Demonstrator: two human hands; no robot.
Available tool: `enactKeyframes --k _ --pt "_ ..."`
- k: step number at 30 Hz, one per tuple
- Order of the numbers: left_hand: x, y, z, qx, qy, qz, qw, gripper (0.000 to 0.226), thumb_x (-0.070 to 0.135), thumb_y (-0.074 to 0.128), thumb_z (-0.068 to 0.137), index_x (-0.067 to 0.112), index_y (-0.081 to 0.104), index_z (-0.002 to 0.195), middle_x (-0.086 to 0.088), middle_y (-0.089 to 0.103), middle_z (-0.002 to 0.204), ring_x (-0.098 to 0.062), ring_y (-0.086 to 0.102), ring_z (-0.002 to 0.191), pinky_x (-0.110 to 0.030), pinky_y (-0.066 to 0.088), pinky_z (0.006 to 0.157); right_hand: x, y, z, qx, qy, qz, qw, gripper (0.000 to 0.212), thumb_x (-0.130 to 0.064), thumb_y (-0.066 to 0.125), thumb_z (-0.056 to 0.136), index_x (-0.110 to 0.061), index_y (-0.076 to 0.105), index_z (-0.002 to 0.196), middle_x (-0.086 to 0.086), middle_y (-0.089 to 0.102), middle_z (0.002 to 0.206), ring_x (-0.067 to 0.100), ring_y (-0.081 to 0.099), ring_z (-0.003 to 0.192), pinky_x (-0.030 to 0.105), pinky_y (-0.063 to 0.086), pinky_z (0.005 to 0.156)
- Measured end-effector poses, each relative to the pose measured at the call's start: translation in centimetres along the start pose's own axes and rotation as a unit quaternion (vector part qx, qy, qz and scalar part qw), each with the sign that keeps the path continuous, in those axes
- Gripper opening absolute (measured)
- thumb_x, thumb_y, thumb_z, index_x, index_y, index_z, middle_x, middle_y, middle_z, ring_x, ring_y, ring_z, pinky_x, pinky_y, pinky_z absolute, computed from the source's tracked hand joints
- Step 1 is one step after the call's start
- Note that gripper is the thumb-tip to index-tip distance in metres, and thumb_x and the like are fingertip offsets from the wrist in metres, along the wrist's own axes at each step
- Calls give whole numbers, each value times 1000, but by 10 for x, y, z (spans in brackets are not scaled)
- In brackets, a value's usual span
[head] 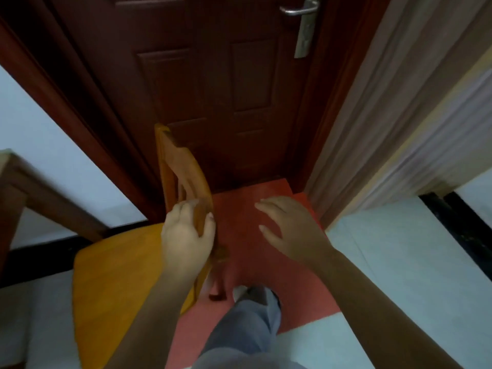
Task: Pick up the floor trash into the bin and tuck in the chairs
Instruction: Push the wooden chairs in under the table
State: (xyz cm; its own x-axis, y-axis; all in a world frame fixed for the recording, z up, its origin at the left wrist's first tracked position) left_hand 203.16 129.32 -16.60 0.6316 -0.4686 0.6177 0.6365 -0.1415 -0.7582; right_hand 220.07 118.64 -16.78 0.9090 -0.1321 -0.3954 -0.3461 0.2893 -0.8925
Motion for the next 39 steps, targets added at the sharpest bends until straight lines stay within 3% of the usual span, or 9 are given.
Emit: enactKeyframes --k 6,11,19,21,24,28,31,34,39 --pt "-13 36 75 -8 -95 -45 994 38 21 60 87 6 53 121 -11 56 111 -27 52 106 -29 38 86 23 17 119 -74 -108 6 991 44 -27 58 79 -13 56 121 7 59 122 24 52 115 40 38 98" --pt "-22 49 91 7 -138 -63 988 44 19 62 85 9 50 127 -8 54 116 -23 54 106 -27 41 86 18 42 186 -132 -225 15 965 47 -26 62 79 -16 54 124 5 56 126 25 47 121 43 32 103" --pt "-25 62 78 64 -251 -61 964 36 20 65 84 11 57 118 -2 58 107 -10 56 93 0 33 74 4 87 241 -219 -409 39 885 46 -20 66 74 -18 58 119 4 54 129 25 38 130 47 14 109" --pt "-24 66 75 96 -287 -60 951 32 24 64 84 13 59 114 -1 60 104 -12 59 87 -4 40 73 1 97 255 -251 -462 38 850 45 -18 67 72 -17 59 117 4 55 127 23 37 131 45 7 109" --pt "-15 77 68 150 -366 -69 916 31 32 61 86 15 60 112 -3 62 101 -16 63 78 -31 52 72 -5 107 271 -288 -548 40 784 43 -21 70 70 -16 62 113 3 60 112 23 47 121 45 7 108" --pt "6 89 60 234 -452 13 861 49 59 48 77 21 64 103 8 62 88 -9 60 75 -15 42 61 -12 115 284 -328 -626 47 706 38 -26 69 73 -16 63 109 2 62 101 22 54 105 45 17 109" --pt "15 92 59 273 -470 69 837 51 61 48 76 20 68 97 7 65 79 -10 60 69 -25 49 58 -20 121 293 -344 -676 40 650 34 -31 68 75 -17 65 105 1 63 97 23 56 97 43 38 96" --pt "19 96 57 308 -470 99 821 45 59 52 77 21 68 96 8 66 79 -9 60 67 -33 51 59 -25 126 292 -339 -701 30 626 28 -37 66 75 -22 67 99 -4 65 93 20 57 90 38 41 82" --pt "19 98 59 326 -444 117 826 37 56 56 80 24 65 96 10 65 82 -8 58 69 -33 48 57 -25 131 292 -280 -726 58 626 24 -38 76 62 -24 67 79 -7 64 73 18 59 66 33 44 61"
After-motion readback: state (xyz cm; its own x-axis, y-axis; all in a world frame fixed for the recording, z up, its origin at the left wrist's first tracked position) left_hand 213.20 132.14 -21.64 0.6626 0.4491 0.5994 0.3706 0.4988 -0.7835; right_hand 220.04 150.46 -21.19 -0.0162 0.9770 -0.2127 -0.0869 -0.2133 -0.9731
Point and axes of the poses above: each hand's wrist, its own z-axis towards the middle knuckle, its own y-axis out of the palm, x = y × z, the point moved 3 cm from there along z, towards the middle knuckle
